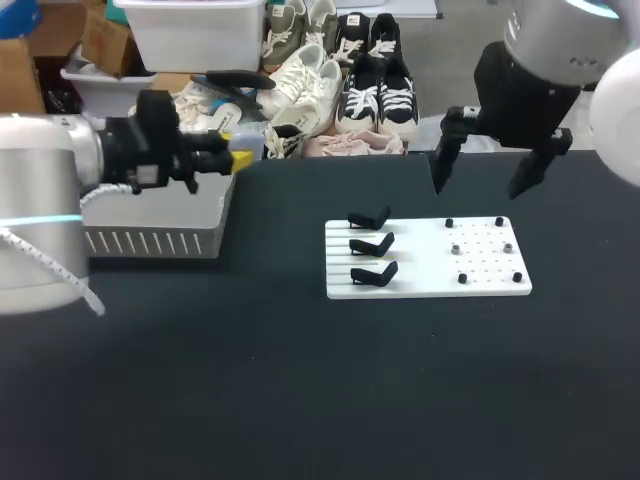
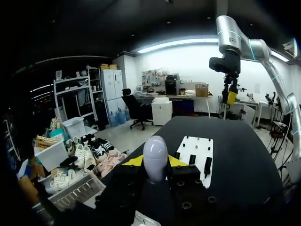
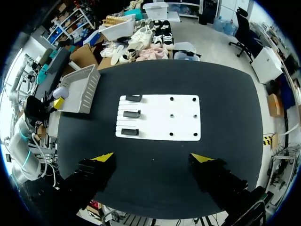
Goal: Pick up each earbud case from the left stands, insert the matching earbuds, close the lid, and place the case in the box.
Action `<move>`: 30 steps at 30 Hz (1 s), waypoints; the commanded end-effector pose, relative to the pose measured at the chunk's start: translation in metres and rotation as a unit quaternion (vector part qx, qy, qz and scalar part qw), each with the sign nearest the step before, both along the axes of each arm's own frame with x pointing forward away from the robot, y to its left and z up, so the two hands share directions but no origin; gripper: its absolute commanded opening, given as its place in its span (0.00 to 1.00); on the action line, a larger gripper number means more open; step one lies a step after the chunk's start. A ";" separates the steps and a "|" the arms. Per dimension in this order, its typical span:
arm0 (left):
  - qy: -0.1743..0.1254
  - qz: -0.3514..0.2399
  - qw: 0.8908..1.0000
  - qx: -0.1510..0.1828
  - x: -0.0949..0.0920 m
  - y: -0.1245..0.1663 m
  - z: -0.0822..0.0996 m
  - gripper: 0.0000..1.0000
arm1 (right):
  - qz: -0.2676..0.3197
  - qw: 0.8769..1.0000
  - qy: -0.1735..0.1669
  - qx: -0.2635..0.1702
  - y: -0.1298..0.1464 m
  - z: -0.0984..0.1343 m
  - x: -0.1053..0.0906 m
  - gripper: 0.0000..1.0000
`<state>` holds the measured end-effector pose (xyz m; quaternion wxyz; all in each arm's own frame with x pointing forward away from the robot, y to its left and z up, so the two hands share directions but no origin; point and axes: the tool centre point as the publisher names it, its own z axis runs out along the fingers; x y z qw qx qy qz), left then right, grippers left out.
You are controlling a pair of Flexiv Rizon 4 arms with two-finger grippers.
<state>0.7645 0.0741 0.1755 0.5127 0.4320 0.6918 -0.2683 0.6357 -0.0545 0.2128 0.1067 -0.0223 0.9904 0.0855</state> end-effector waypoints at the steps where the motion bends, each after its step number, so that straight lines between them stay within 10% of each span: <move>1: 0.008 0.053 0.998 0.015 0.008 0.025 0.000 0.00 | -0.003 1.000 -0.006 -0.001 -0.001 0.000 -0.004 1.00; 23: 0.101 0.092 0.990 0.022 0.097 0.104 -0.059 0.00 | -0.003 1.000 -0.006 -0.001 -0.001 0.000 -0.004 1.00; 24: 0.102 0.089 0.991 0.023 0.098 0.104 -0.060 0.13 | -0.003 1.000 -0.006 -0.001 -0.001 0.000 -0.004 1.00; 26: 0.103 0.088 0.990 0.025 0.099 0.104 -0.060 0.89 | -0.003 1.000 -0.006 -0.001 -0.001 0.000 -0.004 1.00; 30: 0.094 0.085 0.992 0.024 0.097 0.105 -0.053 1.00 | -0.003 1.000 -0.006 -0.001 -0.001 0.000 -0.004 1.00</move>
